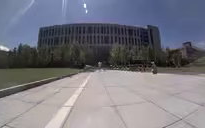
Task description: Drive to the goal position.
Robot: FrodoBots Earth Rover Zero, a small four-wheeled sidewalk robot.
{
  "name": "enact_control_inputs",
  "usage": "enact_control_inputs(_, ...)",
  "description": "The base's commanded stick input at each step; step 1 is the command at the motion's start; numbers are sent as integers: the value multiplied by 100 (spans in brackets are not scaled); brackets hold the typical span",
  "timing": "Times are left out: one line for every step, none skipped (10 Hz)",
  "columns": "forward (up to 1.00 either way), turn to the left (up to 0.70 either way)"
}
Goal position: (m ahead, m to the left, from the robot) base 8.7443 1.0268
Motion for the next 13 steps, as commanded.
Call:
enact_control_inputs(70,0)
enact_control_inputs(70,0)
enact_control_inputs(70,0)
enact_control_inputs(70,0)
enact_control_inputs(70,0)
enact_control_inputs(70,0)
enact_control_inputs(70,0)
enact_control_inputs(70,0)
enact_control_inputs(70,0)
enact_control_inputs(70,0)
enact_control_inputs(70,0)
enact_control_inputs(70,0)
enact_control_inputs(70,0)
